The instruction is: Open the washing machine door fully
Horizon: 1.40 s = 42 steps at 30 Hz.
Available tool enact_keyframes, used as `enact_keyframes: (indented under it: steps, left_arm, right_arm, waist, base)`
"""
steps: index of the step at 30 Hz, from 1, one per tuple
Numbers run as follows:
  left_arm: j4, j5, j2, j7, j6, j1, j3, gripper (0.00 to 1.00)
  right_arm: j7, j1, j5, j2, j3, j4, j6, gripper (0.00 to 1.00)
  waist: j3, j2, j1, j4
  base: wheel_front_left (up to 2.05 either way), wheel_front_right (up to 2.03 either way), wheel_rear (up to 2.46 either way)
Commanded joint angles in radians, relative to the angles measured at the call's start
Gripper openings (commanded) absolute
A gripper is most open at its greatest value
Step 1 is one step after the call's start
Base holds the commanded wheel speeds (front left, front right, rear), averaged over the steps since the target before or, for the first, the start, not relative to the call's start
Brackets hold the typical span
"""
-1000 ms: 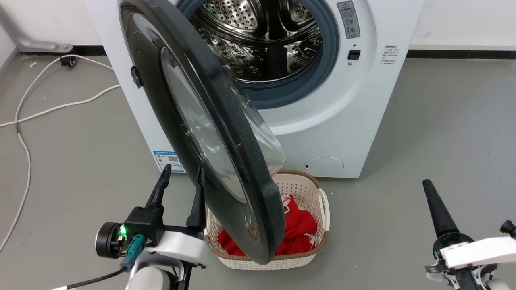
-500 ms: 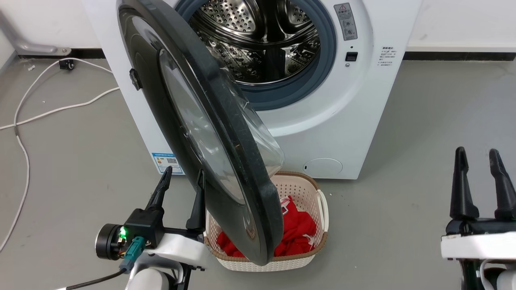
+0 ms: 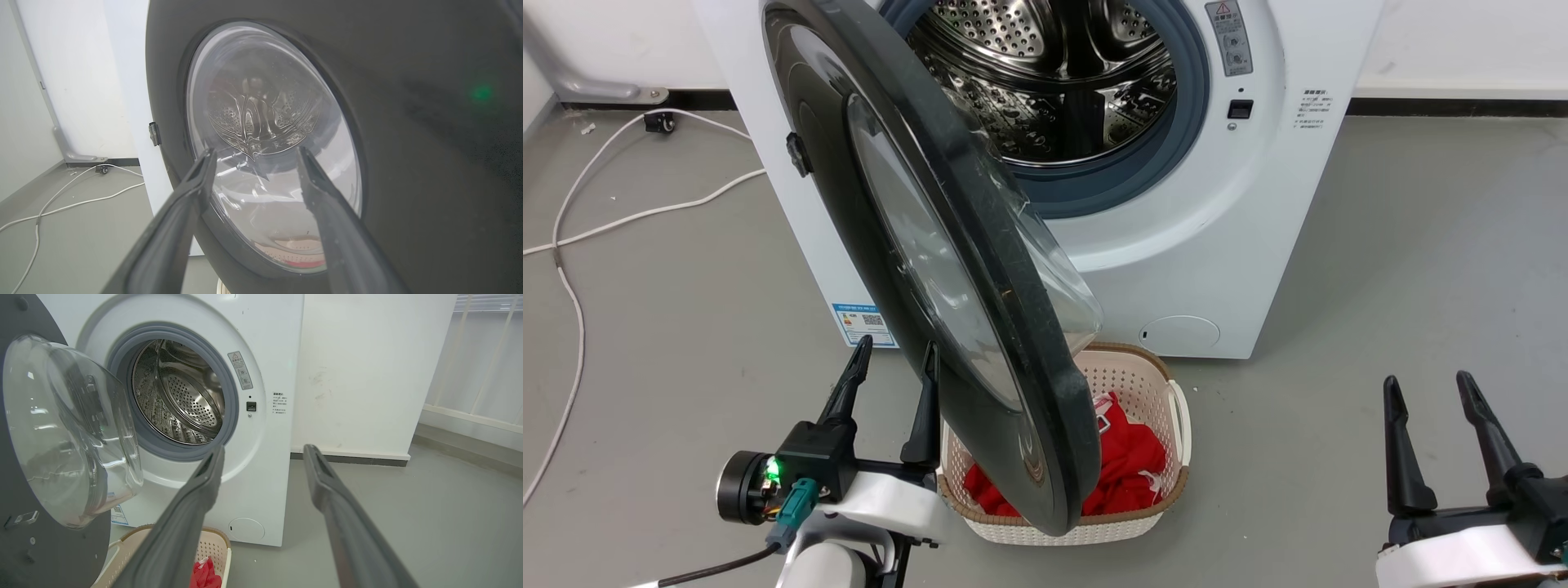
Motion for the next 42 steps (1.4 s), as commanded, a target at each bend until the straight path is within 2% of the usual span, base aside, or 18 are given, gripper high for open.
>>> enact_keyframes:
  steps: [1, 16, 17, 18, 19, 31, 42]
  left_arm:
    - [-0.003, 0.009, 0.0, -0.002, -0.001, -0.006, -0.001, 1.0]
    - [-0.004, 0.016, 0.0, -0.002, -0.002, 0.001, 0.004, 1.0]
    - [-0.004, 0.017, 0.0, -0.002, -0.003, 0.0, 0.005, 0.47]
    - [-0.004, 0.017, 0.0, -0.002, -0.005, 0.0, 0.005, 0.11]
    - [-0.005, 0.018, 0.0, -0.002, -0.006, 0.0, 0.004, 0.0]
    - [-0.067, 0.018, 0.0, -0.002, -0.003, -0.026, 0.007, 0.0]
    - [-0.335, 0.012, 0.0, -0.002, 0.017, -0.094, -0.004, 0.0]
  right_arm:
    - [-0.009, 0.002, 0.012, 0.004, 0.0, 0.014, -0.001, 1.0]
    - [-0.039, -0.036, 0.004, 0.004, 0.004, 0.06, -0.001, 1.0]
    - [-0.04, -0.036, 0.005, 0.004, 0.004, 0.06, -0.001, 1.0]
    - [-0.041, -0.035, 0.007, 0.004, 0.003, 0.06, -0.001, 1.0]
    - [-0.042, -0.034, 0.008, 0.004, 0.003, 0.06, -0.001, 1.0]
    - [-0.045, -0.038, 0.016, 0.004, 0.001, 0.067, -0.001, 1.0]
    - [-0.048, -0.048, 0.021, 0.004, -0.008, 0.066, -0.001, 1.0]
  waist:
    - [0.001, 0.0, 0.0, 0.001]
    - [0.002, 0.0, 0.0, -0.001]
    - [0.002, 0.0, 0.0, -0.002]
    - [0.002, 0.0, 0.0, -0.002]
    - [0.002, 0.0, 0.0, -0.002]
    - [0.01, 0.0, 0.0, 0.001]
    - [0.018, 0.0, 0.0, 0.006]
  base:
    - [0.0, 0.0, 0.0]
    - [0.0, 0.0, 0.0]
    - [0.0, 0.0, 0.0]
    - [0.0, 0.0, 0.0]
    - [0.0, 0.0, 0.0]
    - [0.0, 0.0, 0.0]
    - [0.0, 0.0, 0.0]
